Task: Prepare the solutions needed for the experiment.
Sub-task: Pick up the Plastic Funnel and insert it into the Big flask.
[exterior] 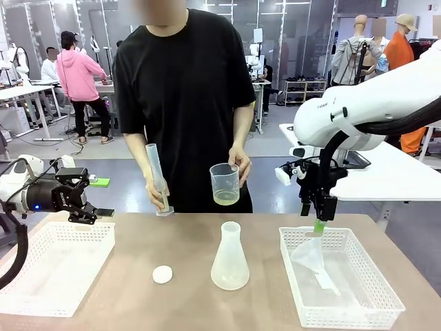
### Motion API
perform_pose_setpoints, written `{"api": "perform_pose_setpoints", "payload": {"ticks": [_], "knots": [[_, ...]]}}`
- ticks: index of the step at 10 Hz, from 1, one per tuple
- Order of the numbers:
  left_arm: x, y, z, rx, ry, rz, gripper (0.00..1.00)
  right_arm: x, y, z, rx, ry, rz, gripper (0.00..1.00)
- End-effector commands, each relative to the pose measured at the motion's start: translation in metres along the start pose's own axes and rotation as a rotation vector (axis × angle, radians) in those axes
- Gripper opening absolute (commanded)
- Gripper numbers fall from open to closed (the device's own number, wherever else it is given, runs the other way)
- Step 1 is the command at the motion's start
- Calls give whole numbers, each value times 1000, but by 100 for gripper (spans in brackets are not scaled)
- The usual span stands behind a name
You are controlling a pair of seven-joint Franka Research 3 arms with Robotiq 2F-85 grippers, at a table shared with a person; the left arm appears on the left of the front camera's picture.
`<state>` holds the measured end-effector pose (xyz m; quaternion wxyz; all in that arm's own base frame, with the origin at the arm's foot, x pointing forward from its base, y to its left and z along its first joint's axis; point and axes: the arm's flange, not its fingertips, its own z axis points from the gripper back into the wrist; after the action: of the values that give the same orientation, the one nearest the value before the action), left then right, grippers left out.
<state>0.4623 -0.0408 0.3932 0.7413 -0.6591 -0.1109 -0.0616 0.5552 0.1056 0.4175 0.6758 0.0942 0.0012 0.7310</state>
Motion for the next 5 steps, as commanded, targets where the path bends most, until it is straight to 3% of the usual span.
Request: {"api": "perform_pose_setpoints", "payload": {"ticks": [1, 5], "knots": [[0, 0, 0, -1, -1, -8, 100, 3, -5, -6, 25, 36, 14, 100], [0, 0, 0, -1, -1, -8, 100, 5, -7, -29, 106, 70, 63, 100]]}}
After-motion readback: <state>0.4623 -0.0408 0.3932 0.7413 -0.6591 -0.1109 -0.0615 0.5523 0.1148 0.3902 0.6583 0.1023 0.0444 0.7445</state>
